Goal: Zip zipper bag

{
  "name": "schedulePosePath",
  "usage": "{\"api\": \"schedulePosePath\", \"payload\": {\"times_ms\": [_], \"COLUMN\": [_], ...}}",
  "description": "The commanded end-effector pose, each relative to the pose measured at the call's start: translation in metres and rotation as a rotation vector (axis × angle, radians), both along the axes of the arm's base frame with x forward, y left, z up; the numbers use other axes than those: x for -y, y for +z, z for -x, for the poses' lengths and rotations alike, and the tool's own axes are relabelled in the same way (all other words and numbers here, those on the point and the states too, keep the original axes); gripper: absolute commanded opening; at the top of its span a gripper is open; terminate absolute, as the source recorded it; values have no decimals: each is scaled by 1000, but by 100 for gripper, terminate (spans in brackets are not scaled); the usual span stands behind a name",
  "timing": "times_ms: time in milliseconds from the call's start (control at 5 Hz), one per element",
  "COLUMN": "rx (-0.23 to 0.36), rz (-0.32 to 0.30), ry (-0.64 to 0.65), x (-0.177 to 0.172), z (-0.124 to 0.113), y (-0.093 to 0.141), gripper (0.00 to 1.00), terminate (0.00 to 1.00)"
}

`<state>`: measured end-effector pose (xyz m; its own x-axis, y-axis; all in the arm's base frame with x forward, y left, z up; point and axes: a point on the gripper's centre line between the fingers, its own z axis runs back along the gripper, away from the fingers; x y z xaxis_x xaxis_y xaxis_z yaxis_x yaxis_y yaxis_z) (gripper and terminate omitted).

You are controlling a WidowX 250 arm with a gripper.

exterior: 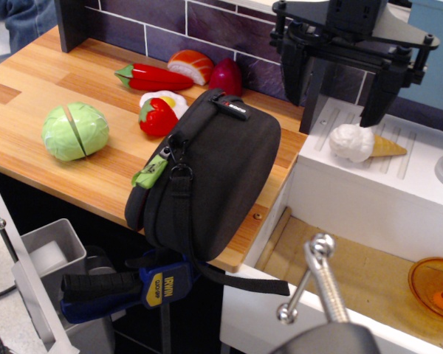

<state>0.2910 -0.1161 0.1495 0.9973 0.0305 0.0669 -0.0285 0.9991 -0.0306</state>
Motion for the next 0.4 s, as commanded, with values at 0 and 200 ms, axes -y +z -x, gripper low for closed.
{"api": "schedulePosePath", "payload": {"times_ms": [0,200], "rx": [0,-15], "rz": [0,-18], "ry": [0,-52], "x": [0,-16], "z": [0,13], "y": [0,9], "gripper": [100,100], "terminate": [0,0]}}
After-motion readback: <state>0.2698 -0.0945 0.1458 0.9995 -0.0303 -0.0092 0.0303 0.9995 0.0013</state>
